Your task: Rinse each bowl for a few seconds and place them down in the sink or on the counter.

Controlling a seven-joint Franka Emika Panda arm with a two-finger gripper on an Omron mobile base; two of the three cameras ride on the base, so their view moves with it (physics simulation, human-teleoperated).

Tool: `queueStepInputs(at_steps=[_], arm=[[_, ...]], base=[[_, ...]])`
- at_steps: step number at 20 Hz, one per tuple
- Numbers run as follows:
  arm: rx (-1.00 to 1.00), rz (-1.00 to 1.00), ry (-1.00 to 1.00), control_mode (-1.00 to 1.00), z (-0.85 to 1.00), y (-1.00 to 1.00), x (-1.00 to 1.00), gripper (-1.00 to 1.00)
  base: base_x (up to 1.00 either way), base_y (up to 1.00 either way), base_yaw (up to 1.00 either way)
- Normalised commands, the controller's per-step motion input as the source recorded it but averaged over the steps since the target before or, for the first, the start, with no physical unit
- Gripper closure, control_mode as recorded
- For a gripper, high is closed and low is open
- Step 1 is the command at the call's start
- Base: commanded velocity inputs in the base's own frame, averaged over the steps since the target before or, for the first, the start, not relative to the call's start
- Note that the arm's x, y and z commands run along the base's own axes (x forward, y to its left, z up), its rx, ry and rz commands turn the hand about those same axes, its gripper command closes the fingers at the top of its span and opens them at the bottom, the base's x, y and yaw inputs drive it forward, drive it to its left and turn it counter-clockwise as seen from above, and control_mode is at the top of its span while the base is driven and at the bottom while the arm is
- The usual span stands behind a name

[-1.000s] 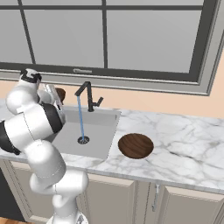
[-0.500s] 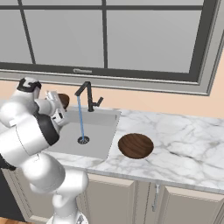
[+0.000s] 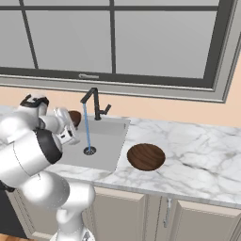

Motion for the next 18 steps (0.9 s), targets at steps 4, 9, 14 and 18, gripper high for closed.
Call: queueStepInputs(at_steps=[4, 9, 14, 18], arm=[[-0.22, -0.24, 0.26, -1.0, 0.03, 0.17, 0.33, 1.0], [-0.18, -0.21, 0.17, -1.0, 0.03, 0.19, 0.35, 1.0], [-0.2, -0.2, 0.02, -1.0, 0.0, 0.32, 0.32, 1.0], [-0.22, -0.22, -0.02, -1.0, 0.0, 0.43, 0.2, 1.0]], base=[[0.0, 0.0, 0.0], [0.0, 0.0, 0.0], [0.0, 0.0, 0.0], [0.0, 0.0, 0.0]])
